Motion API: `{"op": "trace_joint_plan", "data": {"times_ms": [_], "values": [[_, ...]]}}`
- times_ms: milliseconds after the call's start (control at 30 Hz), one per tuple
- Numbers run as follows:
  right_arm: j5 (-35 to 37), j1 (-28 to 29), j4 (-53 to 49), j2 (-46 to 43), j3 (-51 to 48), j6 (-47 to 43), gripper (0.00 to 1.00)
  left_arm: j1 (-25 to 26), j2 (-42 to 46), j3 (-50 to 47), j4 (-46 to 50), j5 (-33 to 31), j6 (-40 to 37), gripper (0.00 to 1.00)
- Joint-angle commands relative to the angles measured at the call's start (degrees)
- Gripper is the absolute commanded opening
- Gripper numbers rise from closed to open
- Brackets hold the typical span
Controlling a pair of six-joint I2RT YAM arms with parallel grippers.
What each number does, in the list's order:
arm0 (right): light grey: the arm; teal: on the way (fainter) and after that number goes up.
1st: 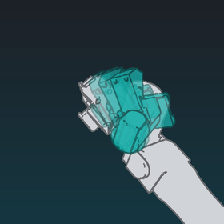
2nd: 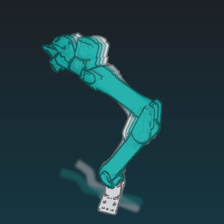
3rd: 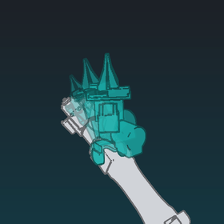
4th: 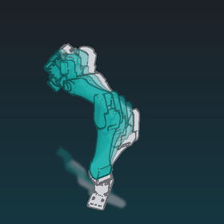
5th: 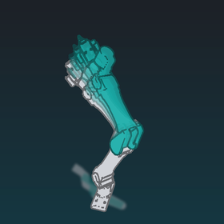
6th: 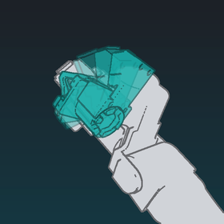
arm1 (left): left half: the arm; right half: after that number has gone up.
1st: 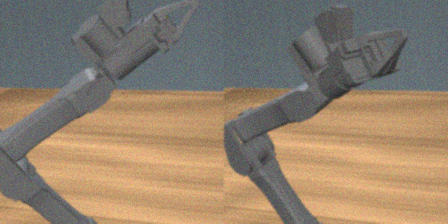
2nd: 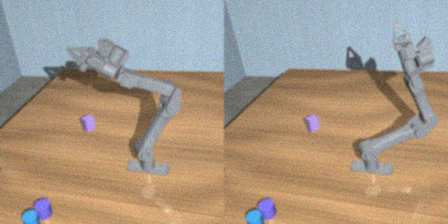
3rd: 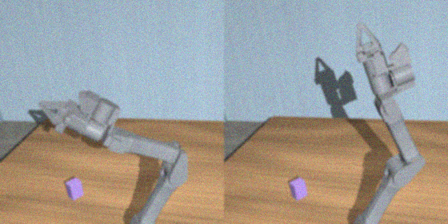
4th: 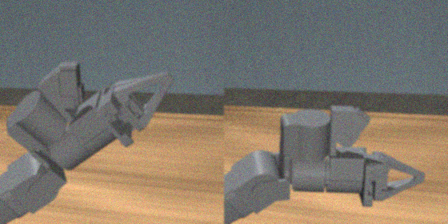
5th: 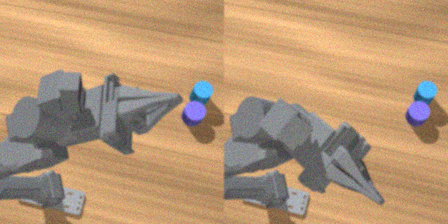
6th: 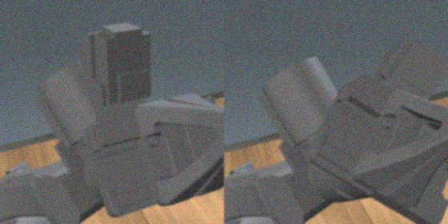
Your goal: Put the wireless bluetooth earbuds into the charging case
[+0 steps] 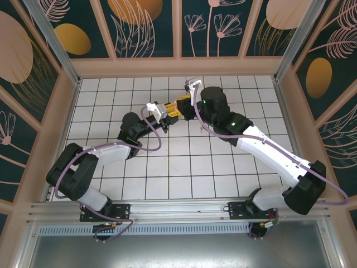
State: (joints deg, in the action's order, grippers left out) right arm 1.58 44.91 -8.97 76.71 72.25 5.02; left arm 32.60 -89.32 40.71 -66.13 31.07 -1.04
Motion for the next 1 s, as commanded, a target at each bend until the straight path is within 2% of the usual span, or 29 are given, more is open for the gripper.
{"op": "trace_joint_plan", "data": {"times_ms": [0, 767, 967], "values": [[-0.4, 0.4, 1.2, 0.5, -0.7, 1.1, 0.19, 0.3, 1.6, 1.8, -0.2, 1.2, 0.6, 0.00], [1.3, -0.1, 1.2, 0.1, -2.9, 1.9, 0.18, 0.3, 2.0, 3.4, 1.6, 1.9, 1.5, 0.00], [-0.5, -0.9, 1.0, -0.5, -0.5, 2.6, 0.18, 0.3, 1.7, 3.4, 1.9, 2.1, 1.6, 0.00]]}}
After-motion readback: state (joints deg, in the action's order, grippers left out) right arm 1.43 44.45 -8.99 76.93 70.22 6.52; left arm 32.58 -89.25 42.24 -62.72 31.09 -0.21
